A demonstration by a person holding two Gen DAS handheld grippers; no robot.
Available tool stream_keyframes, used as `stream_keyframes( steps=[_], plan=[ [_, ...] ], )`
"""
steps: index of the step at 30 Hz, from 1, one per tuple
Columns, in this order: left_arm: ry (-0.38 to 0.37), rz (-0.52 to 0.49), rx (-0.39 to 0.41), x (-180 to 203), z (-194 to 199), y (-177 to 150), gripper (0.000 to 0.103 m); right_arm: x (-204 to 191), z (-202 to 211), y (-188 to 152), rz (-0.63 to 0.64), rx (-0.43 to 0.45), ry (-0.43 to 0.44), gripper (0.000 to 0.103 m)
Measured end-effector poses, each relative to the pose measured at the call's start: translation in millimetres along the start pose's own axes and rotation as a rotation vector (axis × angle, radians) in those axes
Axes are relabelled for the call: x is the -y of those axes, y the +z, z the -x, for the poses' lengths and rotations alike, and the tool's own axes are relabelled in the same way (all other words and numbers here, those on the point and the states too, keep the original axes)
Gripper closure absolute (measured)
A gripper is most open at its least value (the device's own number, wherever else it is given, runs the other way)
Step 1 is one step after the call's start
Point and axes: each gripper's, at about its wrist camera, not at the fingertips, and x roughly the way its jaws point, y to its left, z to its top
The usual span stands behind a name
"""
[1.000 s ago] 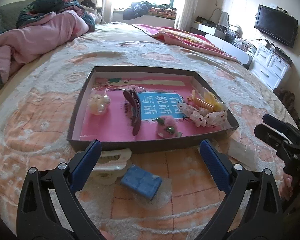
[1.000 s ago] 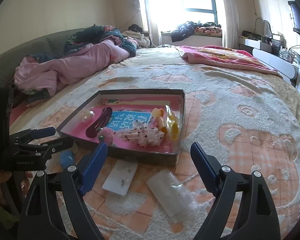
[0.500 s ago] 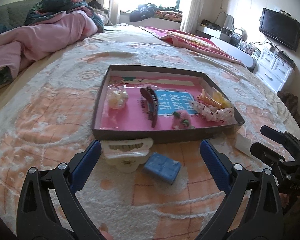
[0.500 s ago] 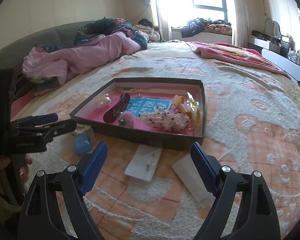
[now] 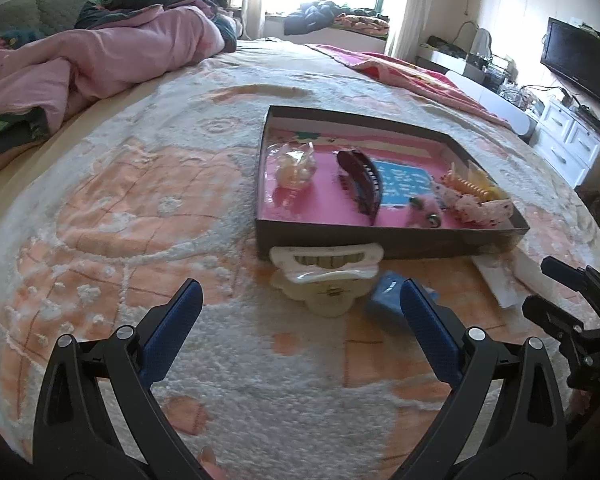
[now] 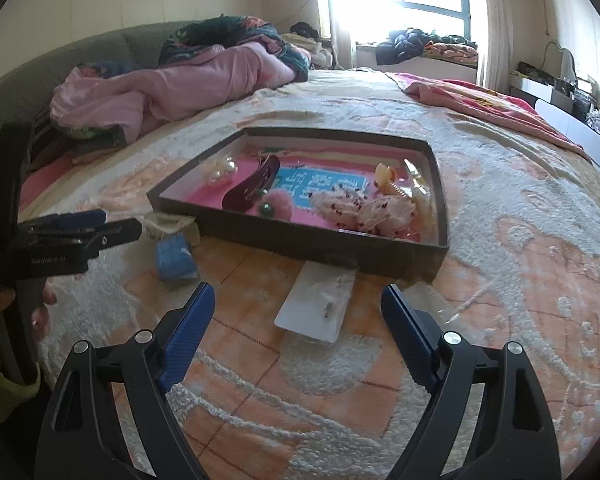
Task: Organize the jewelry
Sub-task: 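Withdraw both tools from the tray toward the white claw clip and earring bag, then grasp the white claw clip with the left gripper while the right grasps the clear earring bag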
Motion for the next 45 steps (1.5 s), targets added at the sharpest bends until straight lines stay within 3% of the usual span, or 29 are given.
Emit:
stream_keyframes(
  steps=[6, 14, 21, 27, 30, 33, 35, 45],
  plan=[
    [0.007, 0.012, -0.002, -9.2, -10.0, -2.2, 0.013, -2.5, -12.3, -4.7, 0.005, -0.030, -0.005, 0.022],
    [-0.065, 0.025, -0.001, -8.0, -20.0, 0.3, 0.013, -9.5, -30.4, -7.7, 0.022, -0.077, -0.011, 0.034],
    [-0.115, 0.049, -0.022, -1.8, -35.2, 4.8, 0.024, -9.2, -42.5, -7.3, -0.013, -0.113, -0.018, 0.041],
    [-0.166, 0.107, -0.047, -5.3, -47.5, 7.7, 0.034, -5.2, -50.9, -1.2, -0.097, -0.128, -0.025, 0.039],
    [-0.168, 0.103, -0.052, -3.2, -48.9, 8.0, 0.034, -6.0, -56.2, 1.7, -0.129, -0.134, -0.049, 0.039],
    [-0.166, 0.099, -0.054, -2.3, -47.5, 8.0, 0.036, -4.8, -57.6, 3.0, -0.154, -0.129, -0.082, 0.056],
    [-0.166, 0.097, -0.055, -2.0, -46.5, 7.7, 0.037, -2.6, -57.2, 2.9, -0.163, -0.123, -0.077, 0.061],
    [-0.154, 0.085, -0.041, -7.6, -30.8, 5.5, 0.039, -16.8, -43.8, 0.9, -0.097, -0.079, 0.029, 0.063]
  ],
)
